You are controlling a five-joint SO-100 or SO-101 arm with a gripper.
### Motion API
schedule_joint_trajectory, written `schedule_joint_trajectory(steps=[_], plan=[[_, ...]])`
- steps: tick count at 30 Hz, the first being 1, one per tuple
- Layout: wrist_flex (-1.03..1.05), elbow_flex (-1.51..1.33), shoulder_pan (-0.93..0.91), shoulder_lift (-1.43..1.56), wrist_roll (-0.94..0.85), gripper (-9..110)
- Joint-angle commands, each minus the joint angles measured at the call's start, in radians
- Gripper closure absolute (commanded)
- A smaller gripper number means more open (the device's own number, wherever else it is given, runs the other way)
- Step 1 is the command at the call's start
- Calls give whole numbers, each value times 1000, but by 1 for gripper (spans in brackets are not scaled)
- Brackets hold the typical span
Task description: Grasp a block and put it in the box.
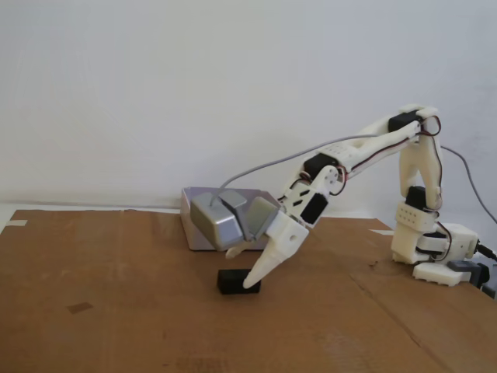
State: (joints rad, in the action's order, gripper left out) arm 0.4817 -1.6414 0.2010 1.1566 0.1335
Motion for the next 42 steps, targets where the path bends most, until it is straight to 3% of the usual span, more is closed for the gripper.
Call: schedule_joint_trajectory(steps=[1,42], plan=[[-44,114,-5,43,-3,58],[-117,120,-5,-63,0,58]])
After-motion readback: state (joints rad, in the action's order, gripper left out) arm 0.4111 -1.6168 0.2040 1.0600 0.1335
